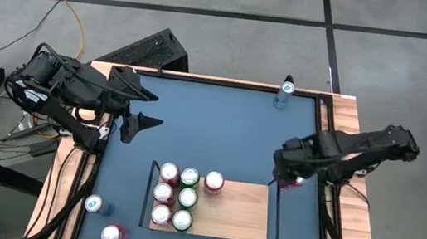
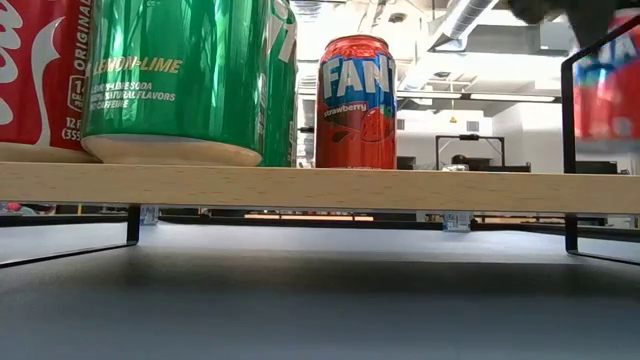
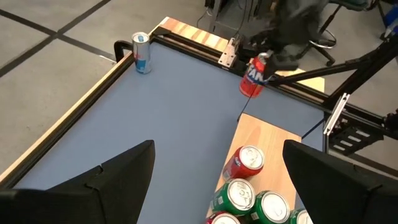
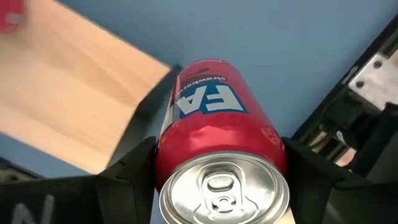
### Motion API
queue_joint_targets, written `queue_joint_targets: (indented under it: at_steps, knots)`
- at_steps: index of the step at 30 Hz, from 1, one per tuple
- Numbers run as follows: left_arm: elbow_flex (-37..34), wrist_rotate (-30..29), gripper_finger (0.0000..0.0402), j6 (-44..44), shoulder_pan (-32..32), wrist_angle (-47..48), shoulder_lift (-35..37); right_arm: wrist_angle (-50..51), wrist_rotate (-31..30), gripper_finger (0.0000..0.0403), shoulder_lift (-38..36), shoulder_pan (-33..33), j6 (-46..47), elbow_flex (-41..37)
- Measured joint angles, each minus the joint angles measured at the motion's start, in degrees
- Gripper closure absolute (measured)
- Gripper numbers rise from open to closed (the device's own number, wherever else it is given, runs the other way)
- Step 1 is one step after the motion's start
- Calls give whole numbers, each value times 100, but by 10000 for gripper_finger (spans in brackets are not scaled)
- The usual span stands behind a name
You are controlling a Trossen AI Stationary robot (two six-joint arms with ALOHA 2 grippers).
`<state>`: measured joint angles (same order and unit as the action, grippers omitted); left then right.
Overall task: Place canned beverage on shelf
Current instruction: Put the right orange soda can on the shelf aligned with the other orange soda can
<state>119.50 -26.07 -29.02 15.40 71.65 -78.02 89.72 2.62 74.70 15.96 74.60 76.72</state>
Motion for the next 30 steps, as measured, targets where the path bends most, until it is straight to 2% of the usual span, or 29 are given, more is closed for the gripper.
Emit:
queue_joint_targets:
  at_steps: [4,8,14,18,21,24,30]
  knots:
    - [0,23,62,-24,2,1,0,38,111,145,-11,-124,-211,-428]
    - [0,25,62,-31,-1,0,0,-39,-84,145,-149,-365,-469,-452]
    - [0,5,62,-22,-1,-8,0,34,-536,145,-533,-1224,-1138,-448]
    - [0,-18,62,-22,-1,-9,0,21,-754,145,-612,-1843,-2240,-395]
    - [0,-73,62,-22,0,-8,0,52,-710,145,-436,-2074,-3424,-136]
    - [0,-164,62,-47,-1,-10,0,37,-578,145,-77,-2035,-4560,242]
    - [0,-184,62,-201,0,-12,0,27,-593,145,773,-1929,-5586,1445]
